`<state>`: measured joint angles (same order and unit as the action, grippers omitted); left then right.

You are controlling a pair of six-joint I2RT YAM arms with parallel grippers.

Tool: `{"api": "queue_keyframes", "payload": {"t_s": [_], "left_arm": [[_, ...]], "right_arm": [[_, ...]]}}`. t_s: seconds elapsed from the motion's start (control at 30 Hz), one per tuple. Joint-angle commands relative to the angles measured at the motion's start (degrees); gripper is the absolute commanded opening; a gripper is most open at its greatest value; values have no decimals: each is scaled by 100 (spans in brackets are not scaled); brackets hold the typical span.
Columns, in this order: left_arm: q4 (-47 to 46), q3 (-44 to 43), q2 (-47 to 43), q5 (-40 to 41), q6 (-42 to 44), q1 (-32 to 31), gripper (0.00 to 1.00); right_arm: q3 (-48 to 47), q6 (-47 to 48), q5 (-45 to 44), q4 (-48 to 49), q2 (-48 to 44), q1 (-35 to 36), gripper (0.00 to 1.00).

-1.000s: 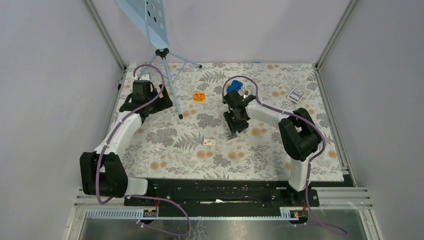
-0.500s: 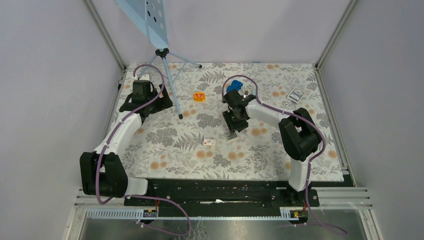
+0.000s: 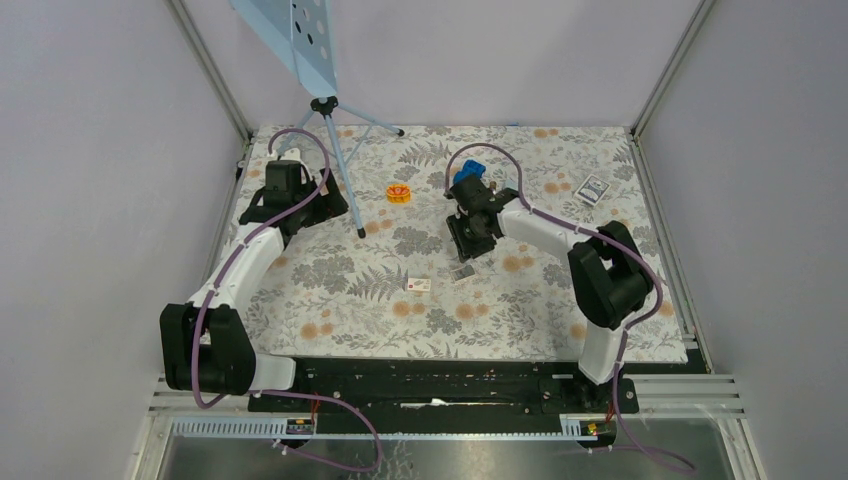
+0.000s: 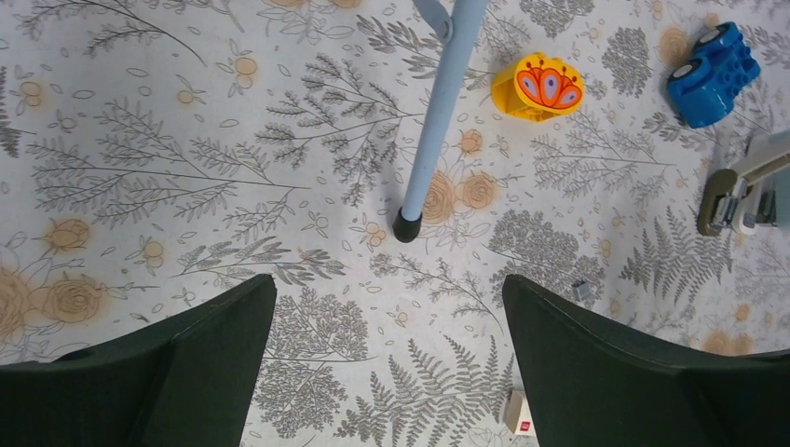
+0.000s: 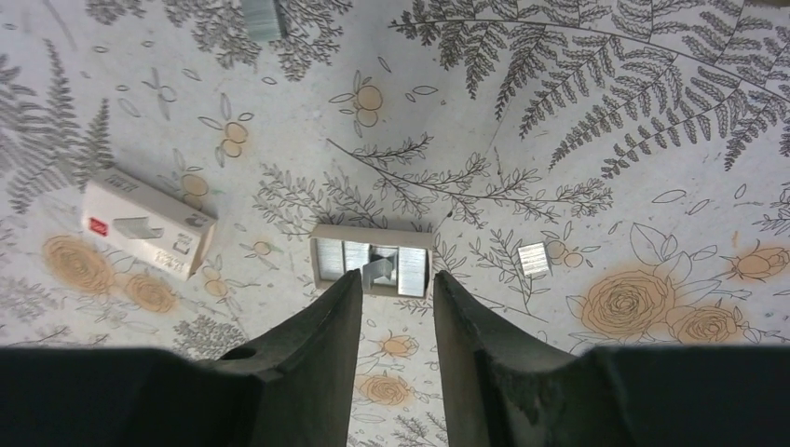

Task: Unload the staples from the stapler
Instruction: Adjust the staple in the staple box.

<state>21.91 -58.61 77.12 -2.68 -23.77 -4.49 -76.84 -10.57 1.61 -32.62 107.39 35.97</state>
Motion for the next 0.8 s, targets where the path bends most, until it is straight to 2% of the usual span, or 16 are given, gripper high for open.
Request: {"api": "queue_keyframes", "payload": {"t_s": [0.0,0.17,0.3,0.53,0.77], "left_arm": [[-558,92,68,-505,79,36,96],[-810,122,190,-734,130,28,95],[-827,95,283,-745,195,27,94],[-829,113,301,-752,206,23,94],[-827,119,292,-772,206,10,94]], "right_arm": [[132,-9,336,265,-522,-123,39],[245,44,1083,357,-591,-241,32],[281,-62,1510,283,-463,-262,30],[448,-219,1479,204,-389,-274,35],[553,-275,1433,226,-270,-300,35]]}}
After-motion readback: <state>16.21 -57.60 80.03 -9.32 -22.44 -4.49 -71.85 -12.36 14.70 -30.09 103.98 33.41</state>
